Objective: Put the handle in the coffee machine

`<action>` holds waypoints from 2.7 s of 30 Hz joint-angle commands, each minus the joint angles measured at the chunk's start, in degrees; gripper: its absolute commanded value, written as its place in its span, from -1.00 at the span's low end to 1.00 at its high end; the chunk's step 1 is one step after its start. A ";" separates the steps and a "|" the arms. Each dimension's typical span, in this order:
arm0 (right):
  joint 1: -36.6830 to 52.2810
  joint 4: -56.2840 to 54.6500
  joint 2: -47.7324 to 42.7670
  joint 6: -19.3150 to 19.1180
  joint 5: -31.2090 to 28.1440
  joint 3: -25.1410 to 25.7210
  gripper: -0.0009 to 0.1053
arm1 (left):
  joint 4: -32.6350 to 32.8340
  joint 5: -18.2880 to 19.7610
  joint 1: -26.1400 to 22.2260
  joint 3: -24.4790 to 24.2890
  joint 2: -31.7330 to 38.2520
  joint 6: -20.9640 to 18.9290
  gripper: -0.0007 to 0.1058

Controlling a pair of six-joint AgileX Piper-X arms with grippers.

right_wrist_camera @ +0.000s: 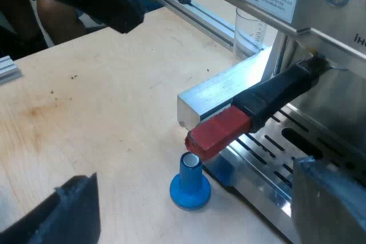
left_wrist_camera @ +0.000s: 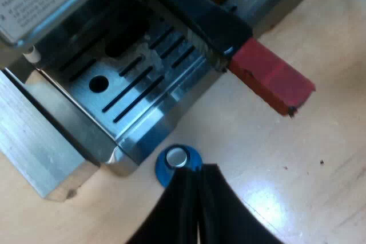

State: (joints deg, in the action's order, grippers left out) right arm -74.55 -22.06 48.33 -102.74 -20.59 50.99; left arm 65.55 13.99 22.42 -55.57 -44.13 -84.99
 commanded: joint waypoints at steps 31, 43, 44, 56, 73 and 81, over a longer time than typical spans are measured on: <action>10.93 -10.70 -0.54 4.46 -1.41 7.54 0.35 | 3.19 -0.09 -5.81 -0.46 15.14 -1.79 0.28; 32.79 -16.93 -0.54 7.31 13.85 10.54 0.35 | 1.43 -3.57 -5.81 -0.46 20.00 -1.79 0.28; 34.62 -17.64 -0.54 7.45 14.97 10.54 0.35 | 0.83 -3.64 -5.81 -0.46 20.27 -1.79 0.28; 54.96 -19.28 -0.54 7.46 22.67 10.86 0.35 | -0.18 -3.39 -12.07 -0.46 20.54 -2.53 0.28; 79.70 -19.84 -6.04 -0.81 27.45 10.86 0.35 | -9.30 -2.20 -14.64 -0.46 20.54 -2.09 0.28; 86.96 -24.17 -13.16 -6.79 30.82 10.35 0.35 | -9.30 -2.20 -15.73 -0.46 21.90 0.62 0.28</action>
State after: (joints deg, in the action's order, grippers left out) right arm 11.57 -44.74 38.40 -107.21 8.84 61.11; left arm 56.87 12.07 6.70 -55.65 -22.54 -84.39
